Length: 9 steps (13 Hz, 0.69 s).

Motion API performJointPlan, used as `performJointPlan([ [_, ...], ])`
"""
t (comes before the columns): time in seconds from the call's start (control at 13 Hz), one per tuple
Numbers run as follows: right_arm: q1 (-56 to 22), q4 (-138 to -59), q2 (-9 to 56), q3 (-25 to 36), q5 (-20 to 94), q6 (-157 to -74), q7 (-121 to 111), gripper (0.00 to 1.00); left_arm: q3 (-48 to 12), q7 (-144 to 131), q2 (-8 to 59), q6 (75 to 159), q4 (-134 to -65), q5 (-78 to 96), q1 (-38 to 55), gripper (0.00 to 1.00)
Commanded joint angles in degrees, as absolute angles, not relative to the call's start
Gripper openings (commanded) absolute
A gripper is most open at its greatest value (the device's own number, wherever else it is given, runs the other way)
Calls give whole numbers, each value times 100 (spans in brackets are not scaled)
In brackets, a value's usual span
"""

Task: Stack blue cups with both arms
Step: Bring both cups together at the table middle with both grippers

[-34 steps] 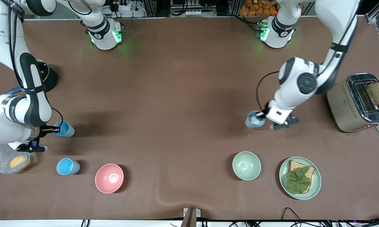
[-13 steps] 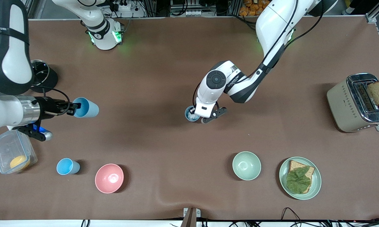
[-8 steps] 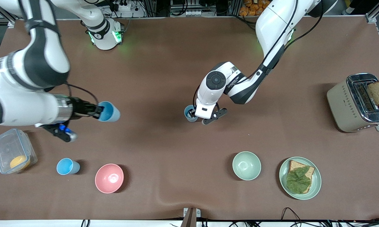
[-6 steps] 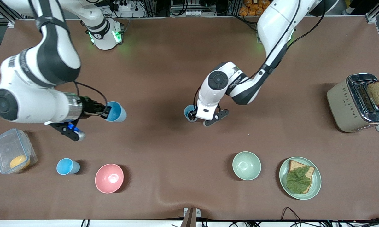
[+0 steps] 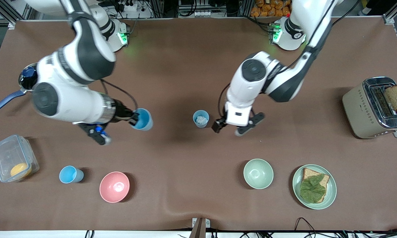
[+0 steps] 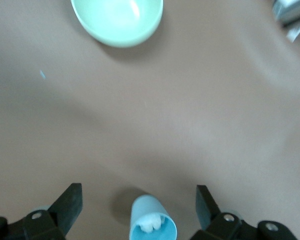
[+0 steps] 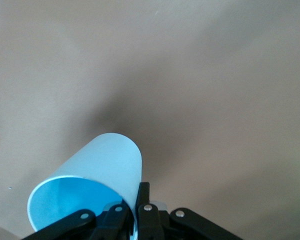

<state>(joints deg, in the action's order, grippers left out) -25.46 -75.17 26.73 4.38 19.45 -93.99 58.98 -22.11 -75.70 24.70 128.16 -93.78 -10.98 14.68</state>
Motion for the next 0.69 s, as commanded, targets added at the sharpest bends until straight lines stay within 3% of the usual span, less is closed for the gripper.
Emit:
performJointPlan([
  [0.0,-3187,-7785,2847,518,2039,-10016,6851,0,-2232,-6501,1883,12289,-9527,-1161,873,100],
  [0.62,-4209,-8445,3067,510,2048,-11503,8208,0,-2224,-4462,1371,11146,-9370,-1108,-244,100],
])
